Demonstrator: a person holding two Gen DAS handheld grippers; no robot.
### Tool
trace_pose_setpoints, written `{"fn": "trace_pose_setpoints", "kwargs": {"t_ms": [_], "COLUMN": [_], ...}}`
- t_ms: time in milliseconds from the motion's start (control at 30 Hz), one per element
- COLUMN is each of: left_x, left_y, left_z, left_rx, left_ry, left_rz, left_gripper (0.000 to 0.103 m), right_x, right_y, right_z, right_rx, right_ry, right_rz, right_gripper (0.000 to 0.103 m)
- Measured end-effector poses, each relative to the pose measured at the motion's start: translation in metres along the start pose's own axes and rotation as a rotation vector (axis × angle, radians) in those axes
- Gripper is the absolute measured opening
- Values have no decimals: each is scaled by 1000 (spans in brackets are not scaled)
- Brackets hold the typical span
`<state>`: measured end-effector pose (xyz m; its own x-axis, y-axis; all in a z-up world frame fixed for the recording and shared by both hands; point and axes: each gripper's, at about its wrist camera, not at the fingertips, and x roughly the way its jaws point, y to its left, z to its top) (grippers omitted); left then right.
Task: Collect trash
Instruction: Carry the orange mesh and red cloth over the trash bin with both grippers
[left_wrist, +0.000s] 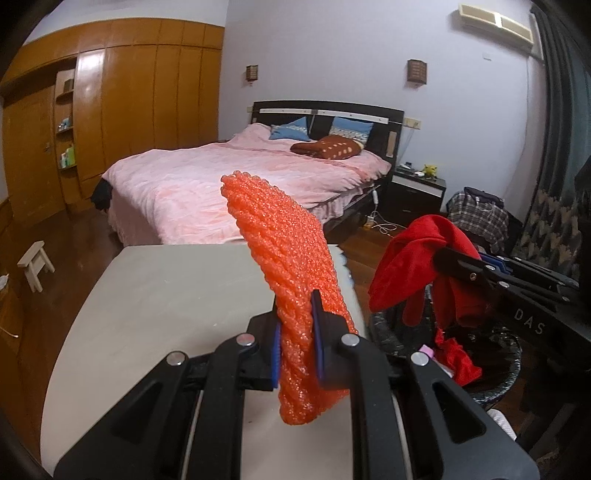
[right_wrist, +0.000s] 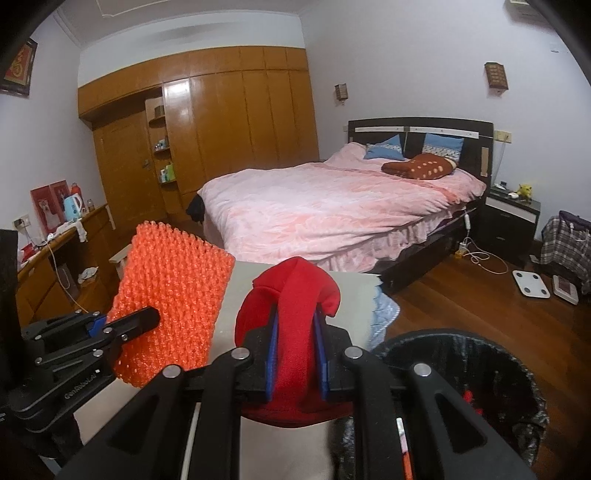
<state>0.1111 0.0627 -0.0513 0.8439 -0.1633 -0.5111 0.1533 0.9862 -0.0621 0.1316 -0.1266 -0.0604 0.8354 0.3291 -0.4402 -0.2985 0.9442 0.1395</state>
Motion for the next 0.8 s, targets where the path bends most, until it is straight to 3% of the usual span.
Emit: {"fn": "trace_pose_setpoints", "kwargs": {"t_ms": [800], "left_x": [32], "left_y": [-98], "left_z": [11], "left_rx": [110], "left_ry": [2], "left_rz": [-177], "left_gripper": [13], "right_x": [-41], "right_y": [-87], "right_z": [-14], "right_rx": [70], "right_ry": [-8], "right_rz": [-185], "right_gripper": [17]}}
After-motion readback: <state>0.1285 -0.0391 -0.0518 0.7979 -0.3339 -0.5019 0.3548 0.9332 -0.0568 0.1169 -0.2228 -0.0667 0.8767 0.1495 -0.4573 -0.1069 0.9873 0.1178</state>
